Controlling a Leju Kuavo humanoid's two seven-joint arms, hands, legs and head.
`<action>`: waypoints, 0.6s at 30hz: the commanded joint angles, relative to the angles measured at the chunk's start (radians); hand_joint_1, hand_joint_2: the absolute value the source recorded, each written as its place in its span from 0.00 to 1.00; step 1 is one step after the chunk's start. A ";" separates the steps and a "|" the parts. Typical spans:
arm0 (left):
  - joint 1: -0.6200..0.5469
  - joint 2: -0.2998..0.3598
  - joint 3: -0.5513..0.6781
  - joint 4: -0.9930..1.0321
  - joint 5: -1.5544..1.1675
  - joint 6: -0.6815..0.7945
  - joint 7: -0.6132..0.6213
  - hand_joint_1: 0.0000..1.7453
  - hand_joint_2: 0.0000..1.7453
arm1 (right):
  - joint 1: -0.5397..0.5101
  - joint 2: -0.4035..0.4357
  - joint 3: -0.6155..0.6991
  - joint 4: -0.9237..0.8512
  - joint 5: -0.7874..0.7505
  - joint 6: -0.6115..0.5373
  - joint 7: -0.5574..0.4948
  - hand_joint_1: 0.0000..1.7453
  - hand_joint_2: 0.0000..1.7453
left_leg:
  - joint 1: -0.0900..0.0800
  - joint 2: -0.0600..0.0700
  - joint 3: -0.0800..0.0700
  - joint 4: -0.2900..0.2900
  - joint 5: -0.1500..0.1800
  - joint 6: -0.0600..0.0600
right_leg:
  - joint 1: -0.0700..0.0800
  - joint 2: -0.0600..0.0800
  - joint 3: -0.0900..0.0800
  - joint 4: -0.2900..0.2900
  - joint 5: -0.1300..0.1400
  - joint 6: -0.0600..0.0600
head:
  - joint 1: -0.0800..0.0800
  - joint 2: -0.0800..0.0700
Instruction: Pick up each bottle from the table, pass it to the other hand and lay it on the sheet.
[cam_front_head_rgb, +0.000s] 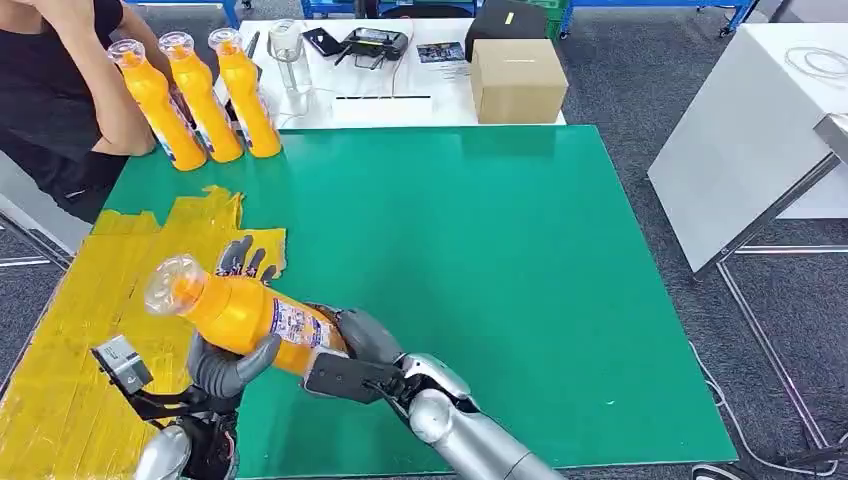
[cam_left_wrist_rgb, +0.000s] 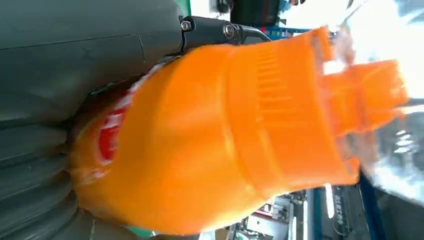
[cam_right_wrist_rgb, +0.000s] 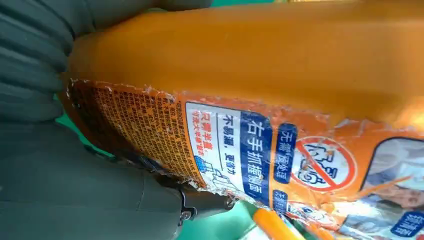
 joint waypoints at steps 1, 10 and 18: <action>-0.059 0.027 -0.015 0.091 0.010 -0.018 0.021 0.66 1.00 | -0.064 0.009 0.074 0.151 0.005 0.002 0.002 1.00 1.00 | 0.000 -0.001 0.004 -0.001 -0.001 0.000 | 0.000 -0.001 0.004 -0.001 -0.001 0.000 | 0.000 0.000; -0.057 0.058 -0.036 0.108 -0.008 -0.046 0.025 1.00 1.00 | -0.072 -0.001 0.073 0.147 -0.003 0.004 0.001 1.00 1.00 | 0.000 -0.001 0.002 -0.001 0.000 0.000 | 0.000 -0.001 0.003 -0.001 -0.001 0.000 | 0.000 0.000; -0.056 0.098 -0.065 0.143 -0.053 -0.066 0.017 1.00 1.00 | -0.082 -0.001 0.073 0.152 -0.006 0.008 -0.003 1.00 1.00 | 0.000 -0.001 0.003 -0.001 -0.001 0.000 | 0.000 0.000 0.003 -0.001 -0.001 0.000 | 0.000 0.000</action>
